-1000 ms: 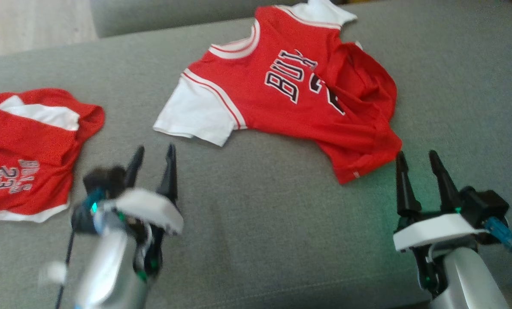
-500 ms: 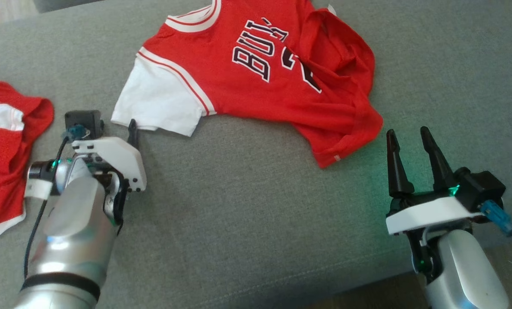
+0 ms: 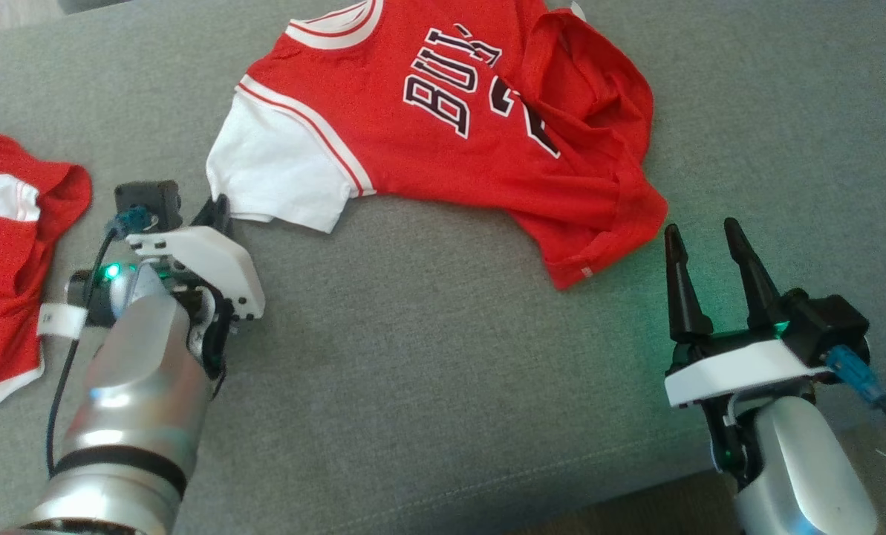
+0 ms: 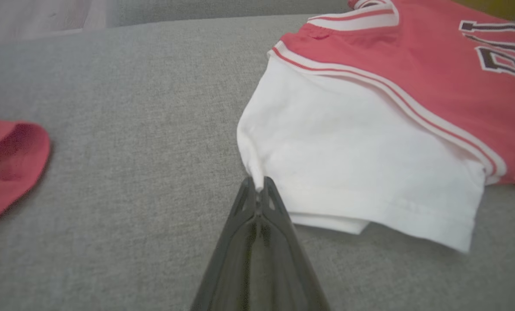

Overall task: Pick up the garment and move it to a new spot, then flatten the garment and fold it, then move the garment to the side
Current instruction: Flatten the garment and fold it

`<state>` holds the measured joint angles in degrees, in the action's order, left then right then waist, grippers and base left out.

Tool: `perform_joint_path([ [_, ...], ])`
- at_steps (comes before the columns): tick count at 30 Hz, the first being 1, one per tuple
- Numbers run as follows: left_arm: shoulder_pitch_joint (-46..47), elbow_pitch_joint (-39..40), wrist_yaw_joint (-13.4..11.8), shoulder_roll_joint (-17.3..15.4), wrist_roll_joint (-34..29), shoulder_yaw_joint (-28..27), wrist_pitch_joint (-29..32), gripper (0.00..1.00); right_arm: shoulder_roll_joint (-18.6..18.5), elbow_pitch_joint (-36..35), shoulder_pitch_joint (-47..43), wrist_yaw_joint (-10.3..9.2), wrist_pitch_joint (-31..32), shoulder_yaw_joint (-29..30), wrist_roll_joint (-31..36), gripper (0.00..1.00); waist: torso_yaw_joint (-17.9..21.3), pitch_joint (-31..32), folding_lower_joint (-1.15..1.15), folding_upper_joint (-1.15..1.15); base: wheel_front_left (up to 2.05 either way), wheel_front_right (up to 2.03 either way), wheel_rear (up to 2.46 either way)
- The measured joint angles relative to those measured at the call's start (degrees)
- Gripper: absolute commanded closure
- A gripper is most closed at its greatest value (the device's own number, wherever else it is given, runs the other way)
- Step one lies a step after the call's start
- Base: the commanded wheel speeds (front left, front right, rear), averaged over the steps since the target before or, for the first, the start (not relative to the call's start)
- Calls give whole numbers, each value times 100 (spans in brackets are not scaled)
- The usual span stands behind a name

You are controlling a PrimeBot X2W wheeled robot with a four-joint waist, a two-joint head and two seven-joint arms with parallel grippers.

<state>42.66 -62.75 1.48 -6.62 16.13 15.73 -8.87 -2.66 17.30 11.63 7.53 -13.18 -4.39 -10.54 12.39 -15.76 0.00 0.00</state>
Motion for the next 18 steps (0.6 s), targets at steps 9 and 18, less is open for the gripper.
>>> perform_joint_path([
  [9,5,178,162,105,419,-370,-493,100,0,78,-53,0,-1,-104,199,0,-135,147,0,0,0,0,0],
  [18,-98,1373,156,151,408,-524,-542,100,-2,318,-68,1,13,-566,94,0,-322,364,0,0,0,0,0],
])
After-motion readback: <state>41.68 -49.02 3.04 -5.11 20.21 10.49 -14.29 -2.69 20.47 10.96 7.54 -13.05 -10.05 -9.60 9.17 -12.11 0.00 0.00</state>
